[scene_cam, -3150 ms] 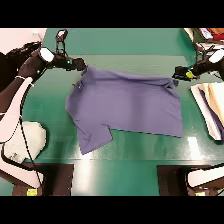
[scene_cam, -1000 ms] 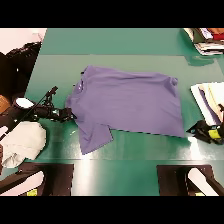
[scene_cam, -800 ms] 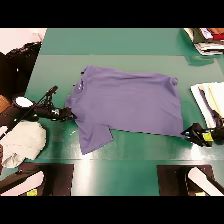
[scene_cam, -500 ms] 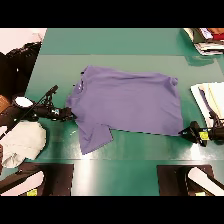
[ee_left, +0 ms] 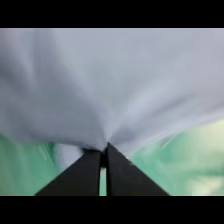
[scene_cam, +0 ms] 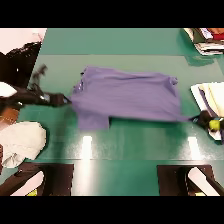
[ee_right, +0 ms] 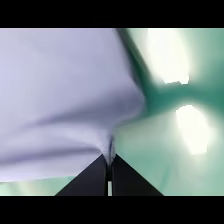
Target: Fold the shirts.
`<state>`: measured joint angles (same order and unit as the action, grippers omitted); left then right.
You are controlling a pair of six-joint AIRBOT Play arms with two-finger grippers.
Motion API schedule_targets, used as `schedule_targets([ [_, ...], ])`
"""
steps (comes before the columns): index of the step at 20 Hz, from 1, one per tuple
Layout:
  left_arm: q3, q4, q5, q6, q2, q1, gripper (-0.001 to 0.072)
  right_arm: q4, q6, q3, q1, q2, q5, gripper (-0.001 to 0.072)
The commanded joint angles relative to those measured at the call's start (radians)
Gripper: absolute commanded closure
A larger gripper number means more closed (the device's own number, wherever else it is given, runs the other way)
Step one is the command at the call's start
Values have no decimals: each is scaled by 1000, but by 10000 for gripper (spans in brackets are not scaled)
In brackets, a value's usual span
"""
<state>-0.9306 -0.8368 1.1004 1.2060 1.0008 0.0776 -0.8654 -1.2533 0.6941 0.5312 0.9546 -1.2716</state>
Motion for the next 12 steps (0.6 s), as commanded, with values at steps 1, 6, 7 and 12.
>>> schedule_targets([
  [1,-282,-87,19,62,-121,1,683,96,6,252,-63,-116,40,698],
  [6,-858,-88,37,82,-152,1,683,2,5,751,-242,-177,147,698],
  [7,-965,-90,34,82,-152,1,683,-32,5,840,-254,-183,147,698],
  [12,-1299,-101,28,159,-152,1,683,-246,-44,1199,-255,-185,104,698],
])
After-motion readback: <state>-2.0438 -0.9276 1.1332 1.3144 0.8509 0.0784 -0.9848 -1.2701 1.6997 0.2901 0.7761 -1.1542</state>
